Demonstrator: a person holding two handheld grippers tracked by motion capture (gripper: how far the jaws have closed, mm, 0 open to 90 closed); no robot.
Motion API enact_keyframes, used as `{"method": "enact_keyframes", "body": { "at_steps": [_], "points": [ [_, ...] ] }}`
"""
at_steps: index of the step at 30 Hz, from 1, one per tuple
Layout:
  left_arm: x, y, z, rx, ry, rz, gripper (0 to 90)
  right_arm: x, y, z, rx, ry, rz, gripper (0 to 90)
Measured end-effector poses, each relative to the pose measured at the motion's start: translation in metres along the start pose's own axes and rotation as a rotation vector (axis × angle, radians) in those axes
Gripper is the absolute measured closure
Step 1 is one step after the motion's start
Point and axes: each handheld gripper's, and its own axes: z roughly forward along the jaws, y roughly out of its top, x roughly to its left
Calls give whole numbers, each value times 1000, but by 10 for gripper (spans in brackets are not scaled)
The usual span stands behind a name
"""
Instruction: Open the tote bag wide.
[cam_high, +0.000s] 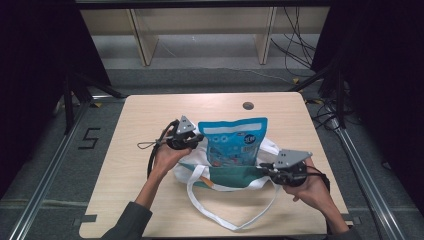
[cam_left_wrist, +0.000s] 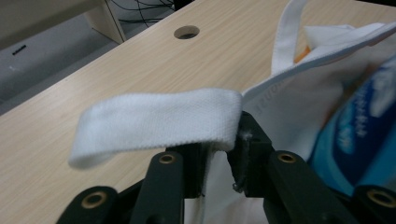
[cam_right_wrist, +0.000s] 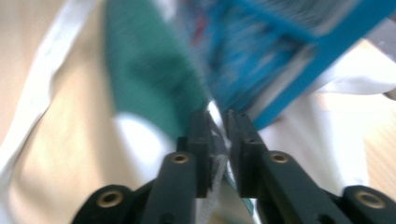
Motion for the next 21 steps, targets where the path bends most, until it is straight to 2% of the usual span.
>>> {"method": "enact_keyframes", "body": {
  "at_steps": [2,3,4,5,6,7,8,9,10,12,13,14,15,17,18,20,21],
  "points": [
    [7,-7,13,27,19,-23,791,8,-5,0,24,35,-44,827],
    [9,-12,19,31,31,-45,800,15,-11,3,54,56,-46,829],
    [13,-18,24,54,15,-67,803,19,-15,6,72,61,-35,829],
    [16,-28,31,87,23,-57,804,24,-21,12,96,68,-51,829],
    [20,-33,33,156,29,-8,835,31,-30,22,112,61,-45,829],
    [21,-44,39,159,-3,-56,830,35,-35,27,135,66,-23,829],
    [22,-50,43,138,-25,-110,832,40,-40,34,148,85,-6,828],
    [24,-54,44,128,-41,-147,829,43,-41,37,158,86,-4,828],
    [24,-54,44,117,-41,-163,828,45,-40,38,160,80,-26,828],
    [24,-52,42,124,-30,-143,813,44,-39,39,162,74,-37,826],
    [23,-50,40,129,-22,-137,795,43,-40,39,150,83,-32,821],
    [23,-48,37,125,-6,-136,774,42,-41,37,150,87,4,810],
    [23,-45,31,121,-5,-147,736,40,-42,36,133,92,13,781],
    [22,-38,19,79,-2,-172,657,36,-40,31,108,105,51,667],
    [19,-33,11,37,1,-196,628,33,-39,28,70,96,54,619],
    [14,-25,-7,16,18,-190,586,28,-33,17,20,80,82,529],
    [12,-23,-14,14,25,-177,562,25,-29,10,-20,64,98,513]
  ]
}}
